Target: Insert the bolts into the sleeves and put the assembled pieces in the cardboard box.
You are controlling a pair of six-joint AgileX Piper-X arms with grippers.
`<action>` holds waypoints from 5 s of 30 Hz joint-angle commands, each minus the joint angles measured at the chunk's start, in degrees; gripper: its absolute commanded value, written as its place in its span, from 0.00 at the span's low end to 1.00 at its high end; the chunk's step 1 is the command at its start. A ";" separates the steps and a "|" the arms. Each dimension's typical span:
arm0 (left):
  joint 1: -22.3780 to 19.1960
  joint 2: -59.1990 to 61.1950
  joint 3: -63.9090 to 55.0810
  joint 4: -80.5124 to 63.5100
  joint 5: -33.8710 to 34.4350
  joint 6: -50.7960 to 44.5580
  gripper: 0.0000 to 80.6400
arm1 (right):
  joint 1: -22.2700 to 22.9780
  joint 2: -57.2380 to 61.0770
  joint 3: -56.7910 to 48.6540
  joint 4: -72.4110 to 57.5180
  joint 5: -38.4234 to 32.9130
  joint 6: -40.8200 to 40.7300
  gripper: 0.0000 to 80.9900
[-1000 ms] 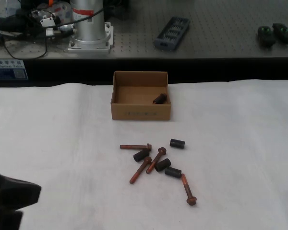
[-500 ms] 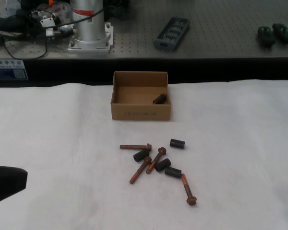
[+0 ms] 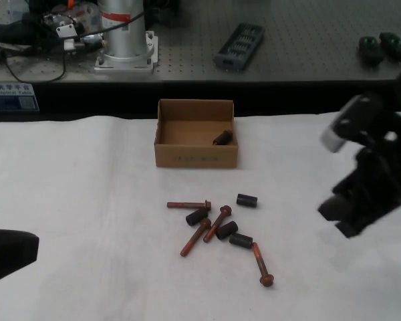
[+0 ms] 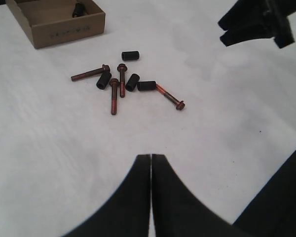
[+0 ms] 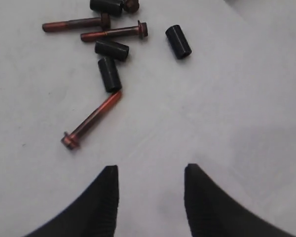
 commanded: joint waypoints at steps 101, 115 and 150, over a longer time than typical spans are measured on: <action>-0.09 5.35 -0.23 -2.17 1.88 19.83 0.00 | 7.41 10.17 -20.42 12.63 6.54 -2.33 0.03; -0.54 28.75 -0.56 -25.61 1.50 28.11 0.47 | 7.30 -17.10 1.37 16.86 4.08 4.39 0.03; -8.34 85.04 -38.45 -23.48 -2.54 62.07 0.38 | 3.24 -38.98 14.62 19.14 -0.66 8.20 0.03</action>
